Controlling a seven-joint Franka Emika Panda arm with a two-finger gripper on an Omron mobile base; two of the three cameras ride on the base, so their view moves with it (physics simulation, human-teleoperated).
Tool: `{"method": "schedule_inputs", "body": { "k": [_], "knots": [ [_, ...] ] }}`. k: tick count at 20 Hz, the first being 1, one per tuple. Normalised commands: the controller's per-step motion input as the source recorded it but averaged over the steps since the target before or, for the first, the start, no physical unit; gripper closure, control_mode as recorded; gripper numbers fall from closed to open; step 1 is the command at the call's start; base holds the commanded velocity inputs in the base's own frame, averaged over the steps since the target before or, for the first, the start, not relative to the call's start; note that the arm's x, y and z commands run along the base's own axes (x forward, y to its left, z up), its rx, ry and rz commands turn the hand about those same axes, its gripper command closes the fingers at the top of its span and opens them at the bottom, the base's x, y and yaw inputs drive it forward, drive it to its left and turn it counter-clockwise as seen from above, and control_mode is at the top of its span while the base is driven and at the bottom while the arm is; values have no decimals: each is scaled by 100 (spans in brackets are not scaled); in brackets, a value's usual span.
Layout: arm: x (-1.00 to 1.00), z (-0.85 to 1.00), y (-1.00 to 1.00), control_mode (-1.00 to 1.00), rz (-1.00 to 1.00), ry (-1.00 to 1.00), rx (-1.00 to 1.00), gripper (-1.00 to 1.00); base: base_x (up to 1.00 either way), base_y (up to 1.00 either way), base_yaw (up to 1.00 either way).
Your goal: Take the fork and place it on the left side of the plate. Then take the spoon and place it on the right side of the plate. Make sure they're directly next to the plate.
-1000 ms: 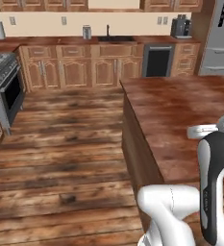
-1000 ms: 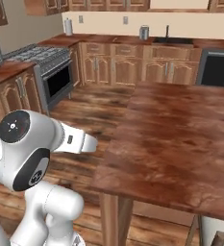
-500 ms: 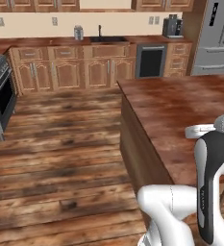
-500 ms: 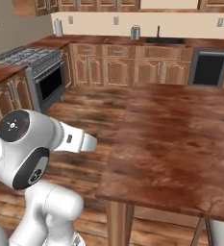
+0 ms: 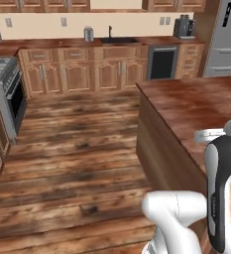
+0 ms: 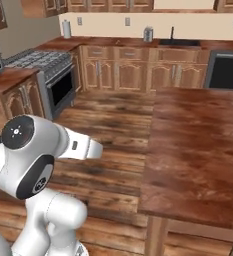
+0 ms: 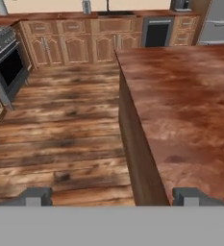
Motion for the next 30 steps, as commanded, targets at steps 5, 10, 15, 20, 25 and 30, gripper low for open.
{"method": "schedule_inputs", "body": {
  "k": [5,10,15,20,25,30],
  "knots": [
    [0,0,0,100,0,0,0,-100,17,100,1],
    [0,0,0,100,0,0,0,-100,99,100,-5],
    [0,0,0,100,0,0,0,-100,100,100,-8],
    [0,0,0,100,0,0,0,-100,100,45,-5],
    [0,0,0,100,0,0,0,-100,100,-35,0],
    [0,0,0,100,0,0,0,-100,100,-61,0]
  ]
}}
